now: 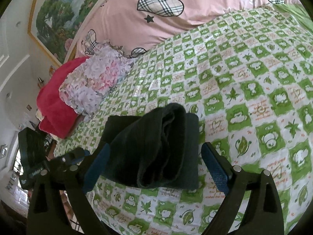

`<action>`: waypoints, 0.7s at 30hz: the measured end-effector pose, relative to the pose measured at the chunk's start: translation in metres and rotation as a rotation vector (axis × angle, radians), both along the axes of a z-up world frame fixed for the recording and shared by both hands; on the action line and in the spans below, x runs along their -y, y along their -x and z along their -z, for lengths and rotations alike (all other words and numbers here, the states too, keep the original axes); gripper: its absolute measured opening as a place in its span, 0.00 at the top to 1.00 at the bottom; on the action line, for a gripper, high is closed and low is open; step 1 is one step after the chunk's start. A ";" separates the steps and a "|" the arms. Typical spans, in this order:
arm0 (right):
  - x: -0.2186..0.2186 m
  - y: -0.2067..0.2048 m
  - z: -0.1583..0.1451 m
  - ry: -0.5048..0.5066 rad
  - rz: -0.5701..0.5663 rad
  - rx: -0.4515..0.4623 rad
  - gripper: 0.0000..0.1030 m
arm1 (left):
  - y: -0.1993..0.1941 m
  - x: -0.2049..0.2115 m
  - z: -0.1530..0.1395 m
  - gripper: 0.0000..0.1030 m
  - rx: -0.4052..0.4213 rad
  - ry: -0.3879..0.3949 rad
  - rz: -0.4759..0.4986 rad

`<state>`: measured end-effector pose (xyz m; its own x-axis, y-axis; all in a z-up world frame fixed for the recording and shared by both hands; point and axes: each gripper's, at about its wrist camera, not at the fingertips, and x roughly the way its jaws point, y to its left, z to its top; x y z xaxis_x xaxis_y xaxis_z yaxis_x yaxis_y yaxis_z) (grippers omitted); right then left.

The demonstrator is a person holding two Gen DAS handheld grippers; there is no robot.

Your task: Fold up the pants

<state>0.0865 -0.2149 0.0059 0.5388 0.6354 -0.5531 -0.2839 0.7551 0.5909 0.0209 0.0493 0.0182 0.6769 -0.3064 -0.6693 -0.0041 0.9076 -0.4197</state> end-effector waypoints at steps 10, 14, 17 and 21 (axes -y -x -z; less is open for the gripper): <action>-0.012 -0.006 0.020 0.008 -0.007 -0.057 0.08 | -0.015 -0.030 0.013 0.24 -0.043 0.014 -0.058; -0.015 -0.009 0.030 0.005 -0.006 -0.085 0.08 | -0.025 -0.033 0.019 0.24 -0.061 0.023 -0.045; -0.015 -0.011 0.036 0.007 -0.004 -0.101 0.08 | -0.033 -0.035 0.023 0.24 -0.074 0.039 -0.034; -0.016 -0.013 0.041 0.008 -0.008 -0.110 0.08 | -0.045 -0.036 0.032 0.24 -0.101 0.037 -0.032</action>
<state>0.1000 -0.1988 -0.0351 0.4693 0.6350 -0.6136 -0.2237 0.7577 0.6130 0.0660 0.0855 -0.0138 0.6164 -0.3114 -0.7232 -0.0768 0.8904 -0.4487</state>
